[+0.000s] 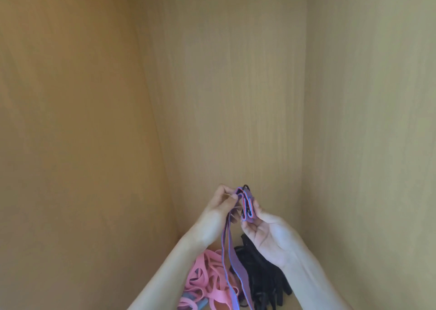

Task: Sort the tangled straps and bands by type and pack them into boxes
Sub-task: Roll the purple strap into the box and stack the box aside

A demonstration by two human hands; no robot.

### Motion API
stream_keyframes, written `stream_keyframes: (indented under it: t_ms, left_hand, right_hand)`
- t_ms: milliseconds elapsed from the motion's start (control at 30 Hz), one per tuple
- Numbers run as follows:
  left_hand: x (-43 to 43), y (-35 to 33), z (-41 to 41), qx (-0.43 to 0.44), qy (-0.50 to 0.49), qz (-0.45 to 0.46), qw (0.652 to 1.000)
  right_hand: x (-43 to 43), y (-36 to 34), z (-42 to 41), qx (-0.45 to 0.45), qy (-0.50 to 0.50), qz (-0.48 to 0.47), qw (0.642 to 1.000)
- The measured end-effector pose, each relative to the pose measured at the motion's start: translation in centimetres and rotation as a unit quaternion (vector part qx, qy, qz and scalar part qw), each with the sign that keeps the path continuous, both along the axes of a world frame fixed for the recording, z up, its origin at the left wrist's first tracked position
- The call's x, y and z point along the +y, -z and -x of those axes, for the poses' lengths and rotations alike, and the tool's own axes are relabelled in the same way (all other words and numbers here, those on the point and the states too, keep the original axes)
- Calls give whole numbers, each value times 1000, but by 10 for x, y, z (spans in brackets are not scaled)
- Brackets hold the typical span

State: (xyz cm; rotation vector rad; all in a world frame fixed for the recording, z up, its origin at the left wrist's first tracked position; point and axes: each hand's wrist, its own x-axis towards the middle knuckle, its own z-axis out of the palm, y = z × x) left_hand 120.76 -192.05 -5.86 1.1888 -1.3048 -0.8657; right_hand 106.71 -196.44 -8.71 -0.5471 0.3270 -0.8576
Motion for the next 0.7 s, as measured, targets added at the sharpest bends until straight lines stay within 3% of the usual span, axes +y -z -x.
stream_keyframes:
  t_ms: [167, 300, 533, 700]
  left_hand:
    - [3, 2, 3, -99, -54, 29, 993]
    - [3, -4, 4, -46, -66, 6, 997]
    - [4, -4, 9, 37, -50, -22, 998]
    - [11, -2, 8, 53, 22, -25, 998]
  right_hand:
    - [-3, 2, -2, 49, 39, 69, 996]
    - [-1, 1, 2, 102, 75, 142, 982]
    - [1, -3, 5, 214, 160, 185, 946]
    - [0, -8, 6, 200, 180, 169, 948]
